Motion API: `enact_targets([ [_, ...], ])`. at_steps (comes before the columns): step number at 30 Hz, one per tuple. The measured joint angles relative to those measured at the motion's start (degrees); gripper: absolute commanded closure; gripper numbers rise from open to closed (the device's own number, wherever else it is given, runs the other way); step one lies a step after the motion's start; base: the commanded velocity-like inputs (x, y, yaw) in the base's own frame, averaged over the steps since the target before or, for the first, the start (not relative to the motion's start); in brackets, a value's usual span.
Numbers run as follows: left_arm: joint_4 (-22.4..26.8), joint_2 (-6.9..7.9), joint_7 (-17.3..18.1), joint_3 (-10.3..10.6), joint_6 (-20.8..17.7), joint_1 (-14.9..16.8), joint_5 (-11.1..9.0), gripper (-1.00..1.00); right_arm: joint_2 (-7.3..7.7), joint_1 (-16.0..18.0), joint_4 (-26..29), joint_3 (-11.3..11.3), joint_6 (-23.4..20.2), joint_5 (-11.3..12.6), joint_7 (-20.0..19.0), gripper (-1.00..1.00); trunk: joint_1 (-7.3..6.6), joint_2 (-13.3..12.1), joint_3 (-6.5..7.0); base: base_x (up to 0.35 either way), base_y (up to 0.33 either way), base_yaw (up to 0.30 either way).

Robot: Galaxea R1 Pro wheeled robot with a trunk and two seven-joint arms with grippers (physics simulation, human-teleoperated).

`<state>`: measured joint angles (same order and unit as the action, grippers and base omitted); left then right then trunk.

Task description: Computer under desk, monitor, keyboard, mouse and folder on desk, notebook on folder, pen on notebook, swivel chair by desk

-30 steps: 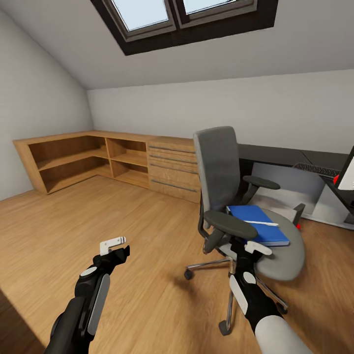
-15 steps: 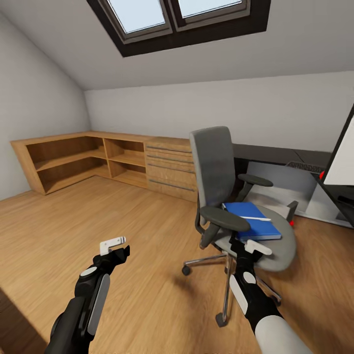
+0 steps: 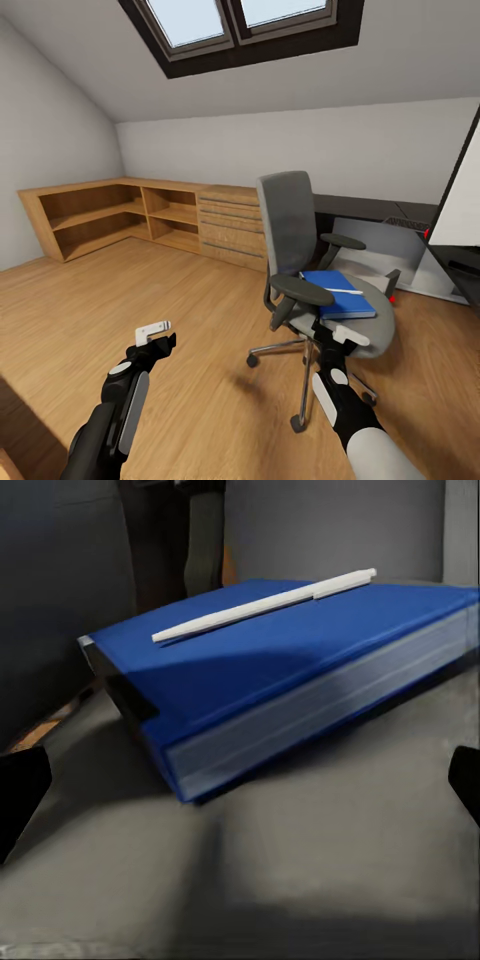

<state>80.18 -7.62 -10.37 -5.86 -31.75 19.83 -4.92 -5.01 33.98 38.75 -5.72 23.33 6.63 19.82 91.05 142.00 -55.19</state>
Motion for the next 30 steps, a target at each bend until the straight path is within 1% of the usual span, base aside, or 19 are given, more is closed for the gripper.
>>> enact_targets([
  [4,0.0,0.0,0.0,0.0,0.0,0.0,0.0,-1.0,0.13,0.0,-0.11,-0.14,-0.06,0.23,-0.01,-1.0,-0.02,0.0,0.0,-0.126,0.0,0.0],
  [11,0.0,0.0,0.0,0.0,0.0,0.0,-0.07,-1.0,0.55,0.0,-0.21,-0.69,-0.29,0.49,0.09,-1.0,-0.03,0.0,0.0,-0.031,0.0,0.0],
  [12,0.0,0.0,0.0,0.0,0.0,0.0,-0.07,-1.0,0.93,0.0,-0.22,-1.52,-0.39,0.54,0.13,-1.0,-0.03,0.0,0.0,-0.006,0.0,0.0],
  [15,0.0,0.03,0.0,0.0,0.0,0.0,-0.08,-1.0,1.25,0.0,-0.24,-3.07,-0.48,0.68,0.15,-1.0,-0.03,0.0,0.0,-0.004,0.0,0.0],
  [16,0.0,0.05,0.0,0.0,0.0,0.0,-0.08,-1.0,1.4,0.0,-0.24,-4.42,-0.53,0.92,0.16,-1.0,-0.03,0.0,0.0,-0.002,0.0,0.0],
  [18,0.0,0.06,0.0,0.0,0.0,0.0,-0.08,-1.0,1.52,0.0,-0.24,-5.94,-0.58,1.2,0.13,-1.0,-0.03,0.0,0.0,-0.001,0.0,0.0],
  [19,0.0,0.07,0.0,0.0,0.0,0.0,-0.08,-1.0,1.64,0.0,-0.24,-7.44,-0.6,1.52,0.13,-1.0,-0.03,0.0,0.0,0.0,0.0,0.0],
  [22,0.0,0.08,0.0,-0.01,0.0,0.0,-0.08,-1.0,2.05,0.0,-0.26,-9.61,-0.66,2.12,0.12,-1.0,-0.03,0.0,0.0,0.0,0.0,0.0],
  [23,0.0,0.08,0.0,-0.01,0.0,0.0,-0.08,-1.0,2.47,0.01,-0.29,-10.84,-0.66,2.8,0.14,-1.0,-0.03,0.0,0.0,0.0,0.0,0.0],
  [25,0.0,0.07,0.0,-0.01,0.0,0.0,-0.08,-1.0,2.94,0.04,-0.36,-11.87,-0.69,3.81,0.15,-1.0,-0.03,0.0,0.0,0.0,0.0,0.0],
  [26,0.01,0.06,0.0,-0.01,0.0,0.0,-0.08,-1.0,3.89,0.09,-0.88,-13.05,-0.69,7.09,0.16,-1.0,-0.03,0.0,0.0,0.0,0.0,0.0],
  [30,0.0,0.05,0.0,0.0,0.0,0.0,-0.08,-1.0,5.3,0.2,-1.85,-13.74,-0.75,12.01,0.01,-1.0,-0.03,0.0,0.0,0.0,0.0,0.0],
])
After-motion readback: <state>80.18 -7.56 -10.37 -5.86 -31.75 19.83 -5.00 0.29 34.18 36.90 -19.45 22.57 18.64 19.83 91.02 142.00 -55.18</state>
